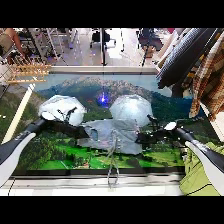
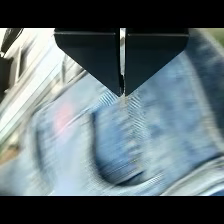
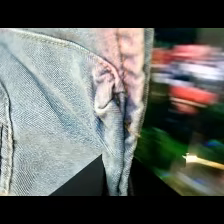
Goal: Fold the clothes and pants, and hang the long-sleeved shirts on hangers.
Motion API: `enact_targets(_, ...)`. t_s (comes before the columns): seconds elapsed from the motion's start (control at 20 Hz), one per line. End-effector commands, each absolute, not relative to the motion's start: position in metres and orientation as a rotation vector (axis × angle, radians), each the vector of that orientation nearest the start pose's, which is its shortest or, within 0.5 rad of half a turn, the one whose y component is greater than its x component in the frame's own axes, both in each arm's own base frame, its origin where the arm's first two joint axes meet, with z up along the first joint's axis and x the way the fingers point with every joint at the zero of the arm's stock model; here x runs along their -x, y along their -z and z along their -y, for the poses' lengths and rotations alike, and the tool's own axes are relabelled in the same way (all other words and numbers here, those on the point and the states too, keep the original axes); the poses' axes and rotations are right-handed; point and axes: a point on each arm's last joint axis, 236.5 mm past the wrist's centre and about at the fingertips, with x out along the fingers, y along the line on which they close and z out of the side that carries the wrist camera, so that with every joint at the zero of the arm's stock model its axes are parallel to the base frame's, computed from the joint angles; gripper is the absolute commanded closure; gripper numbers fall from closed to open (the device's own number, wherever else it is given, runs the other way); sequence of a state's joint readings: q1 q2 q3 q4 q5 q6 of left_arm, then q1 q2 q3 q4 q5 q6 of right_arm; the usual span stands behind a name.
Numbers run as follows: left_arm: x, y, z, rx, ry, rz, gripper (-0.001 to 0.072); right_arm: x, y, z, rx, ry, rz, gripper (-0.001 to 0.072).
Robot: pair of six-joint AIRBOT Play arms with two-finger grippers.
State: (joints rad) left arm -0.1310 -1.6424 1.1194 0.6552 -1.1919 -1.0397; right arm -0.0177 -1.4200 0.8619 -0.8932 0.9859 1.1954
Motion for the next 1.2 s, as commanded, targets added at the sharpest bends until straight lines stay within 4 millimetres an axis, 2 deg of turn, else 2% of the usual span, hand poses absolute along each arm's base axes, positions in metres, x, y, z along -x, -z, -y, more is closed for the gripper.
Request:
enact_targets(0.0, -0.342, 0.092, 0.247, 0.419, 0.807, -1.490, 0.0691, -0.352, 0.054, -0.067, -0.266, -0.210, -1.287, 0.0646)
enact_targets(0.1, -0.342, 0.097, 0.259, 0.406, 0.806, -1.474, 0.0691, -0.359, 0.028, -0.076, -0.241, -0.240, -1.217, 0.0646)
enact_targets(0.2, -0.343, 0.097, 0.266, 0.409, 0.797, -1.467, 0.0691, -0.367, 0.004, -0.107, -0.184, -0.321, -1.166, 0.0647)
enact_targets(0.25, -0.344, 0.097, 0.266, 0.422, 0.782, -1.472, 0.0691, -0.372, -0.011, -0.131, -0.145, -0.376, -1.125, 0.0647)
enact_targets(0.4, -0.345, 0.098, 0.264, 0.446, 0.756, -1.486, 0.0692, -0.378, -0.067, -0.224, 0.044, -0.578, -0.931, 0.0647)
enact_targets(0.5, -0.344, 0.097, 0.265, 0.459, 0.745, -1.494, 0.0692, -0.365, -0.081, -0.284, 0.128, -0.686, -0.872, 0.0647)
enact_targets(0.55, -0.344, 0.097, 0.264, 0.475, 0.730, -1.503, 0.0692, -0.356, -0.076, -0.309, 0.154, -0.732, -0.878, 0.0647)
enact_targets(0.6, -0.346, 0.096, 0.263, 0.486, 0.719, -1.504, 0.0692, -0.344, -0.061, -0.332, 0.187, -0.778, -0.906, 0.0647)
enact_targets(0.7, -0.353, 0.084, 0.251, 0.517, 0.701, -1.485, 0.0692, -0.323, -0.017, -0.358, 0.254, -0.827, -0.995, 0.0647)
enact_targets(0.8, -0.365, 0.054, 0.220, 0.575, 0.681, -1.443, 0.0692, -0.312, 0.024, -0.367, 0.292, -0.835, -1.082, 0.0646)
enact_targets(0.85, -0.372, 0.037, 0.198, 0.617, 0.658, -1.417, 0.0691, -0.309, 0.041, -0.368, 0.308, -0.834, -1.115, 0.0646)
enact_targets(0.95, -0.382, 0.008, 0.153, 0.680, 0.611, -1.352, 0.0691, -0.307, 0.066, -0.367, 0.324, -0.826, -1.162, 0.0646)
enact_targets(1.05, -0.390, -0.013, 0.117, 0.723, 0.556, -1.283, 0.0691, -0.307, 0.080, -0.370, 0.317, -0.824, -1.180, 0.0627)
enact_targets(1.15, -0.396, -0.029, 0.101, 0.749, 0.538, -1.221, 0.0691, -0.306, 0.076, -0.378, 0.301, -0.862, -1.163, 0.0366)
